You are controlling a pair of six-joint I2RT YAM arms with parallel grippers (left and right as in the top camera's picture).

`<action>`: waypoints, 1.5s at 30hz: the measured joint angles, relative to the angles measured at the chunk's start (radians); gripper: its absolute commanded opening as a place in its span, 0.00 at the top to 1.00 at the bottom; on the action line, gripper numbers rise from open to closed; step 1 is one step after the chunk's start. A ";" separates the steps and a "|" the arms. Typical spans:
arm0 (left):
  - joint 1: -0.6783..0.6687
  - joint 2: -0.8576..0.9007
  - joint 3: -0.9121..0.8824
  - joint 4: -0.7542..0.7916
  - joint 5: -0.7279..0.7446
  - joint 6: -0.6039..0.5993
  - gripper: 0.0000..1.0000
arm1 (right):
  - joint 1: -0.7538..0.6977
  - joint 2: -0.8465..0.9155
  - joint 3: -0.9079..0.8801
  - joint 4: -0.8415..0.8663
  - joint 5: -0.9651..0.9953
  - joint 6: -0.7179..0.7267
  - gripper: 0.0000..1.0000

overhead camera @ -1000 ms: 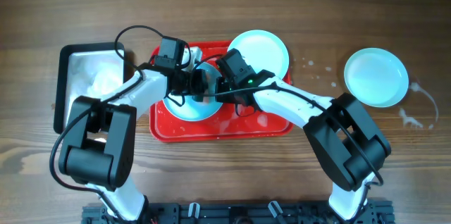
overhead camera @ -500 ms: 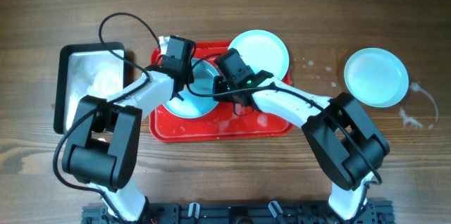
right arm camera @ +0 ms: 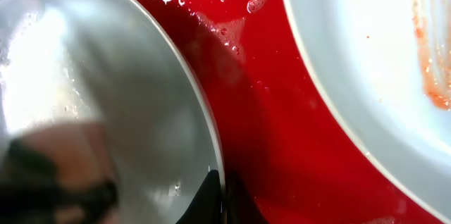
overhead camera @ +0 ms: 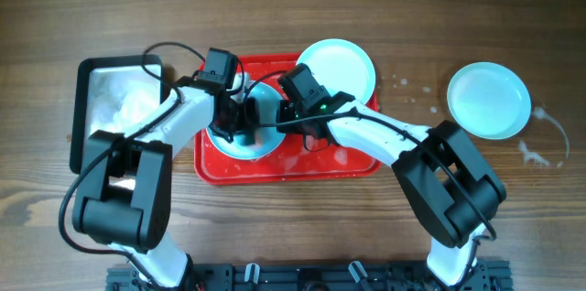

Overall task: Clean dirty plates on tray and stack at the side
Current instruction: 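Scrub the plate with the left-held sponge while the right gripper holds it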

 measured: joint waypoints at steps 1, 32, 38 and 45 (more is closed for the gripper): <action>0.000 0.004 -0.003 -0.001 0.030 0.007 0.96 | 0.000 0.000 0.000 -0.001 0.000 0.000 0.96; 0.009 -0.024 0.010 -0.084 -0.257 -0.193 0.96 | 0.012 0.000 0.000 0.003 0.005 -0.004 0.96; -0.006 0.003 -0.011 0.198 -0.147 -0.190 0.96 | 0.008 0.001 0.000 0.002 0.011 -0.015 0.96; -0.017 0.018 -0.016 0.341 -0.420 -0.212 0.96 | 0.008 0.000 0.000 0.002 0.011 -0.015 0.96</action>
